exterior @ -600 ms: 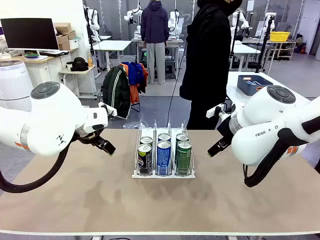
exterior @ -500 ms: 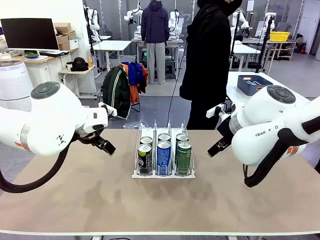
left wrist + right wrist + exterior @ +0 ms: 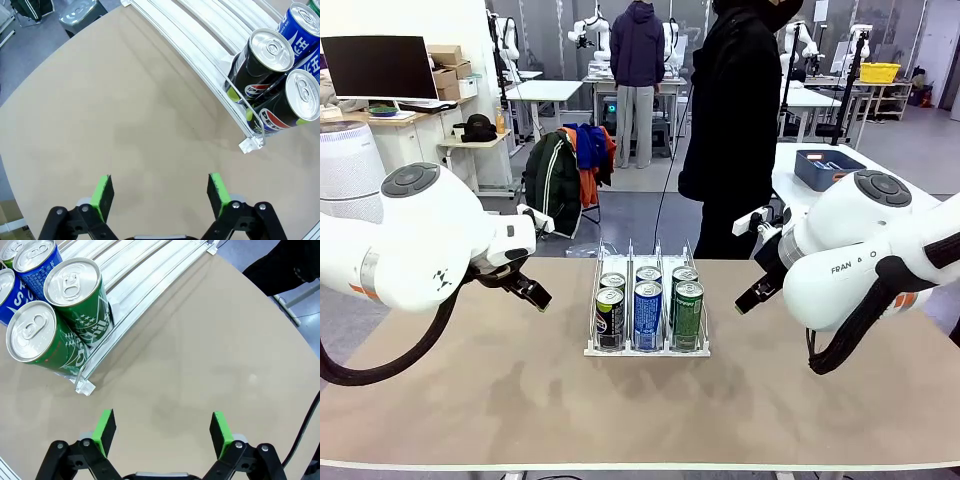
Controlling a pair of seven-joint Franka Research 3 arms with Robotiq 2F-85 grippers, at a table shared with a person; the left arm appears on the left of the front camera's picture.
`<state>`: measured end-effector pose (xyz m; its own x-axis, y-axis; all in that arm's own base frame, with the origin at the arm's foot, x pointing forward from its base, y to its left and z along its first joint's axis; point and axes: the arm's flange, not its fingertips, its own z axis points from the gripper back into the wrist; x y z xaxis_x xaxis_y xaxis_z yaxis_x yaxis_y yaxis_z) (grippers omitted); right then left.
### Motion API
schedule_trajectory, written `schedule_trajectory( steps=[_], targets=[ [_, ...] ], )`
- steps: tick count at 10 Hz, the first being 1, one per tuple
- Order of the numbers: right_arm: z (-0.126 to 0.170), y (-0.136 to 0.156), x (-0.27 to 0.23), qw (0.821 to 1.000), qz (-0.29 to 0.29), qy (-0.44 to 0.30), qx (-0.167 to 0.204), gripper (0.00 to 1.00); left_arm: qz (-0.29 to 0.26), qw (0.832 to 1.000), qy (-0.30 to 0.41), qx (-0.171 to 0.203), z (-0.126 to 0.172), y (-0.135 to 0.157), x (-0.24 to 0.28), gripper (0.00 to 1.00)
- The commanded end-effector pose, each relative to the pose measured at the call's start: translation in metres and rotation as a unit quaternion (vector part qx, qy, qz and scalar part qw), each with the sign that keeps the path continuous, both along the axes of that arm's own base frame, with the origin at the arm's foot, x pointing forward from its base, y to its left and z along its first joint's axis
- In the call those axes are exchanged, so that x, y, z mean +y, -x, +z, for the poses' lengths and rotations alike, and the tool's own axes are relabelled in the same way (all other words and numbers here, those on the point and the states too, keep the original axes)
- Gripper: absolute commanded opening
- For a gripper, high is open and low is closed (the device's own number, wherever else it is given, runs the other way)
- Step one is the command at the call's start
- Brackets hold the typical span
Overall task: Fill the beverage cans into the dispenser.
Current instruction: Pick up the Sprite handed by the human.
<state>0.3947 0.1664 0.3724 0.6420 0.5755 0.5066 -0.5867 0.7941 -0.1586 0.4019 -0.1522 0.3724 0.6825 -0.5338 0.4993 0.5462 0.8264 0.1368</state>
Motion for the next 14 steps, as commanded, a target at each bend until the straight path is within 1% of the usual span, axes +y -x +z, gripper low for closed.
schedule_trajectory(
  steps=[1, 9, 10, 11, 12, 13, 14],
  targets=[
    [0.0, 0.0, 0.0, 1.0, 0.0, 0.0, 0.0, 1.0, 0.001, 1.0, 0.0, 0.0, 0.0, 0.0, 0.0, 1.0],
    [0.0, 0.0, 0.0, 1.0, 0.0, 0.0, 0.0, 1.0, 0.0, 1.0, 0.0, 0.0, 0.0, 0.0, 0.0, 1.0],
    [0.013, -0.005, -0.012, 0.999, 0.035, 0.011, 0.028, 1.0, -0.011, 0.999, 0.03, 0.017, 0.004, 0.001, -0.011, 1.0],
    [0.027, -0.012, -0.02, 0.997, 0.045, -0.003, 0.06, 1.0, -0.032, 0.998, 0.029, 0.049, 0.011, -0.003, -0.012, 1.0],
    [0.029, -0.011, -0.016, 0.997, 0.036, -0.02, 0.058, 1.0, -0.059, 0.995, 0.015, 0.073, 0.02, -0.009, 0.003, 1.0],
    [0.038, -0.015, -0.019, 0.997, 0.049, -0.031, 0.06, 1.0, -0.083, 0.993, 0.02, 0.077, 0.028, -0.016, 0.009, 1.0],
    [0.052, -0.024, -0.028, 0.993, 0.083, -0.034, 0.074, 1.0, -0.091, 0.993, 0.018, 0.067, 0.035, -0.017, 0.009, 1.0]
  ],
)
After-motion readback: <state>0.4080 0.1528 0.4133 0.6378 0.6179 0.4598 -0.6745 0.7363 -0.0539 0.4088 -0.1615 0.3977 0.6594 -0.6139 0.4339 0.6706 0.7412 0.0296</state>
